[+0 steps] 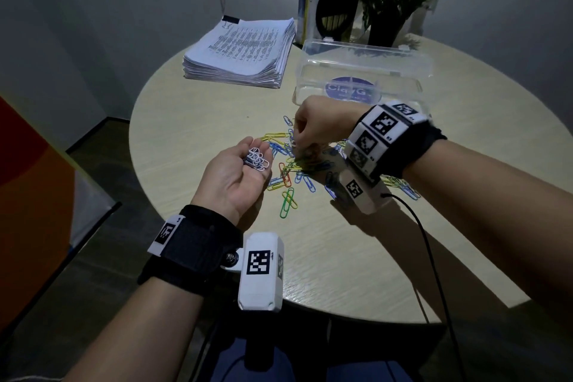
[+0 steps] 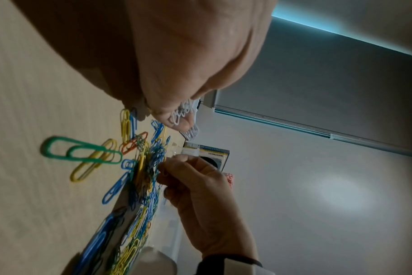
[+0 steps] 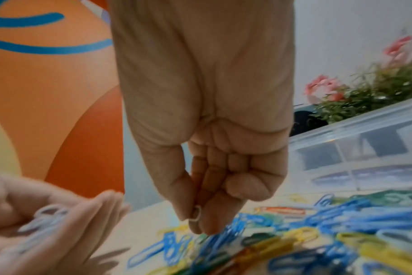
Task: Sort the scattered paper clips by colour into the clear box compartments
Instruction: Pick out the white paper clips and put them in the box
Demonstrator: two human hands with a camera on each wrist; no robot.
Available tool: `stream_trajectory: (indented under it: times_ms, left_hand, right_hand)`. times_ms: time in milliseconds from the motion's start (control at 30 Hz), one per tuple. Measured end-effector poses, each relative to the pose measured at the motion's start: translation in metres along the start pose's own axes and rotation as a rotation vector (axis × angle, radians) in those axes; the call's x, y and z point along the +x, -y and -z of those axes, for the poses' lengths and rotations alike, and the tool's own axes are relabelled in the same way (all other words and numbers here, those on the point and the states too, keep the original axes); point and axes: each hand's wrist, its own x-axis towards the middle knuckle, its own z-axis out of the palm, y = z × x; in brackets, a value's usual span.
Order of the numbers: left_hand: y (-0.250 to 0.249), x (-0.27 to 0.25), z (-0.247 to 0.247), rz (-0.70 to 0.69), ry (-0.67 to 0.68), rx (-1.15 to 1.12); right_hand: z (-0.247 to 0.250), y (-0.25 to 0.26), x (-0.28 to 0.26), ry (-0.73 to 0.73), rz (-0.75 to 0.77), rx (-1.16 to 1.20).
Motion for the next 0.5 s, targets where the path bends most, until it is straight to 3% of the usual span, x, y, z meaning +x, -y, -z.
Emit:
stream_trajectory:
  times_ms: [100,500]
  left_hand:
    - [0.005,-0.002,-0.005,0.018,0.042,0.026]
    - [0.032,0.000,-0.024,0.100,0.060,0.110]
  right_hand:
    - [0.013,-0.018,-0.007,-0.009,-0.076,0.088]
    - [0.019,-0.059,-0.015,-0.056,-0.205,-0.037]
